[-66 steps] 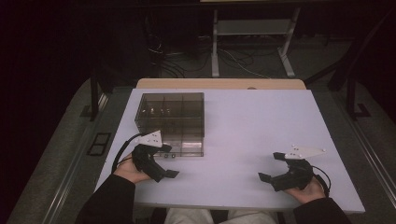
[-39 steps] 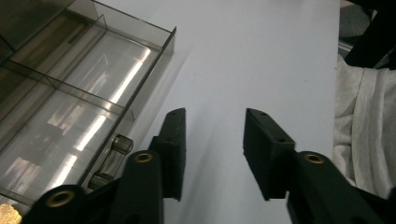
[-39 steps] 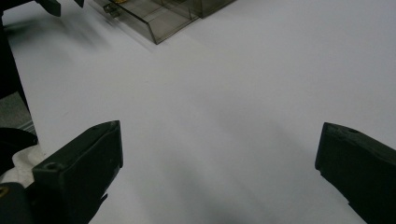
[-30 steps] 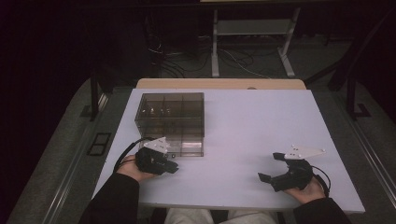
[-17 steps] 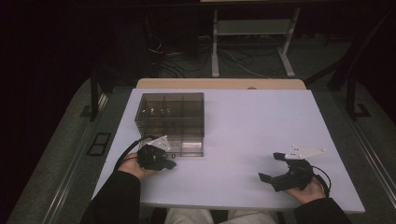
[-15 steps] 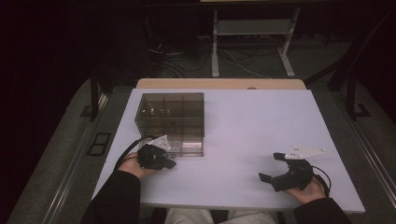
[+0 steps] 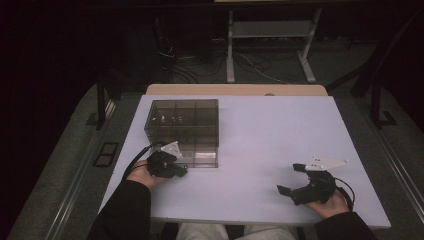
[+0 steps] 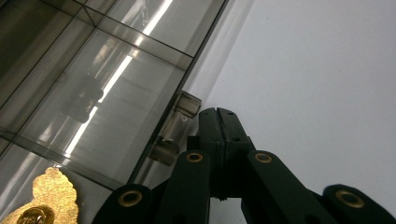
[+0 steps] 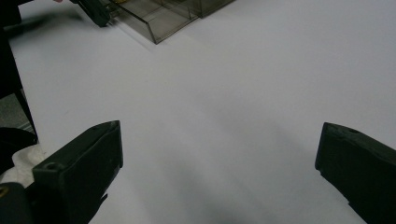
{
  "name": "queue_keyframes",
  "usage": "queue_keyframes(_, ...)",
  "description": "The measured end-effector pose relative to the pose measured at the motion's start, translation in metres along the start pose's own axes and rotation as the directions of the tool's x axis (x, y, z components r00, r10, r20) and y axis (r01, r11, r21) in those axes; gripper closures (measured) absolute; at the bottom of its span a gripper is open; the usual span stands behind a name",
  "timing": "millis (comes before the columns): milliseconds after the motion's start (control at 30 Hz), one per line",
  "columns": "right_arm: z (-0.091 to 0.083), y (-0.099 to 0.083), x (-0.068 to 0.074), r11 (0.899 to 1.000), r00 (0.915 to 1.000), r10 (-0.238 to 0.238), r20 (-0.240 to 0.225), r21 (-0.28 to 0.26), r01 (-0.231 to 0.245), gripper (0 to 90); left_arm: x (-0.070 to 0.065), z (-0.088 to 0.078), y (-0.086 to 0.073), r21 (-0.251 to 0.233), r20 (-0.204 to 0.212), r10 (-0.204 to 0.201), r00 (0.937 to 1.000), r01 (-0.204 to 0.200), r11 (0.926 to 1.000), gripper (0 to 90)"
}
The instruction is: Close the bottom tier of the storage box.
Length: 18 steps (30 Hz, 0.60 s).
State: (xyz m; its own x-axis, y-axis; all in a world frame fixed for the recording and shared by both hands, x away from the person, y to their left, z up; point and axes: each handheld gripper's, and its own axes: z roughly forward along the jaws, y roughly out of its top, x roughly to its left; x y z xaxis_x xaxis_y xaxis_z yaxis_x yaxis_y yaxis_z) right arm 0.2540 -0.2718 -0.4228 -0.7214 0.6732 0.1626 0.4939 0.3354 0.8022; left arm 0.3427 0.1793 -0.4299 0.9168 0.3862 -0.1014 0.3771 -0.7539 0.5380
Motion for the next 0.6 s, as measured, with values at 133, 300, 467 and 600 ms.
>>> queue_keyframes(133,-0.0002,0.0001,-0.0003,1.0,1.0,0.001,0.001,0.0,-0.001,0.5,0.0018,0.0003,0.0003,0.002,0.001,0.015,0.9999,-0.015,0.9999,89.7)
queue_keyframes(300,-0.0002,0.0,-0.0002,1.0,1.0,-0.001,0.001,0.0,0.001,0.5,0.0029,0.0002,-0.0001,0.0,-0.002,0.014,0.9999,-0.014,0.9999,89.7)
queue_keyframes(467,-0.0003,0.0001,-0.0003,1.0,1.0,0.001,0.001,-0.001,-0.001,0.5,0.0039,0.0001,-0.0005,-0.005,-0.011,0.001,0.9999,-0.002,1.0,89.7)
queue_keyframes(600,-0.0001,0.0001,-0.0002,1.0,1.0,0.0,0.001,0.0,0.0,0.5,0.0056,0.0001,-0.0003,-0.006,-0.015,0.008,0.9999,-0.008,0.9999,89.7)
